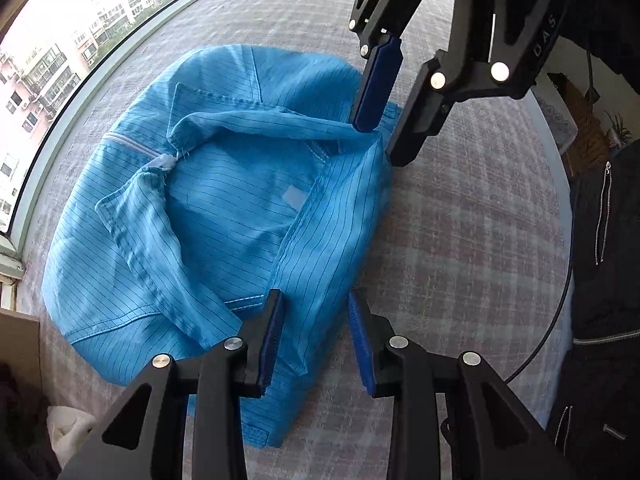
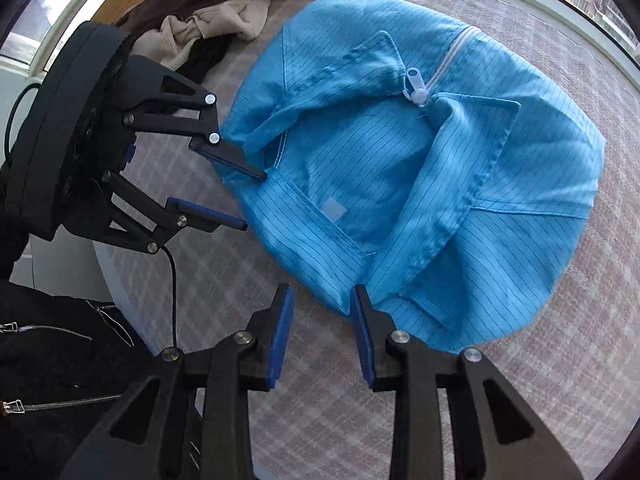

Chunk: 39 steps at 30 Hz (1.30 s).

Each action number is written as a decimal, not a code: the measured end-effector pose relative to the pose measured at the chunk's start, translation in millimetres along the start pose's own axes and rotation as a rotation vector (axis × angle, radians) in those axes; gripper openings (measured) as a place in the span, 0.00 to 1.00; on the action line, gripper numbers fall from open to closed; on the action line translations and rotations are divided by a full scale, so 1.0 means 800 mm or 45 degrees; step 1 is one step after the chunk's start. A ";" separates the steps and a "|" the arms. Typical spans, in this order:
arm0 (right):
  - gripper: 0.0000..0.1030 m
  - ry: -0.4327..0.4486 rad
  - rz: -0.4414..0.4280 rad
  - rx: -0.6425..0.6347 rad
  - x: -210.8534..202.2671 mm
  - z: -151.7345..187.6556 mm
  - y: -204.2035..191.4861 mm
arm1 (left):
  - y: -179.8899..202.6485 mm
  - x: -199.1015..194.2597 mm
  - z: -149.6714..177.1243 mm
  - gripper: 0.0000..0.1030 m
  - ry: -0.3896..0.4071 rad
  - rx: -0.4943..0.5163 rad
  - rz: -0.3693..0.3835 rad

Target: Fold clothes

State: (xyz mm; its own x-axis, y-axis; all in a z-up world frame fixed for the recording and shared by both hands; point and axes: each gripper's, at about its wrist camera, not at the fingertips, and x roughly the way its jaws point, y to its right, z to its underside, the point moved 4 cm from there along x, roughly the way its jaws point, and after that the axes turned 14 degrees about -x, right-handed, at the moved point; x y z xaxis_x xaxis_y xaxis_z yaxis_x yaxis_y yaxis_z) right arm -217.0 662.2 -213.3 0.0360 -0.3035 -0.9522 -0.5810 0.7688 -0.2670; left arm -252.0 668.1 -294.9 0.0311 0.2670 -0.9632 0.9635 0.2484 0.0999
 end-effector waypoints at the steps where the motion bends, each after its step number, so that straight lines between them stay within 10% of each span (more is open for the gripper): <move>1: 0.29 -0.029 0.038 -0.044 0.003 -0.002 -0.005 | -0.003 0.004 -0.004 0.29 -0.018 -0.006 -0.007; 14: 0.31 -0.113 0.205 -0.208 0.005 -0.009 -0.023 | 0.000 -0.031 -0.024 0.03 0.176 0.016 -0.242; 17: 0.31 -0.157 0.157 -0.147 0.009 0.011 -0.008 | 0.013 0.001 -0.008 0.07 0.082 0.029 -0.185; 21: 0.31 0.060 -0.014 0.030 -0.031 0.021 0.013 | 0.010 0.006 0.003 0.21 0.081 -0.078 -0.101; 27: 0.31 0.365 0.081 0.362 -0.054 -0.002 0.093 | -0.030 -0.054 -0.010 0.26 0.198 -0.287 0.073; 33: 0.31 0.277 0.088 0.379 0.003 -0.040 0.105 | -0.076 -0.069 -0.047 0.37 0.291 -0.379 0.116; 39: 0.32 0.182 0.073 0.268 0.000 -0.024 0.074 | -0.118 -0.007 -0.033 0.31 0.144 -0.557 0.180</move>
State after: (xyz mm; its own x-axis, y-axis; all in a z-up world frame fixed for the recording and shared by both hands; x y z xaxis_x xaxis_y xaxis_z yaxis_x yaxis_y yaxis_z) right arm -266.6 696.8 -226.2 -0.1161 -0.3211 -0.9399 -0.3964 0.8827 -0.2526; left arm -350.3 667.6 -292.1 0.1015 0.4198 -0.9019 0.7487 0.5647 0.3471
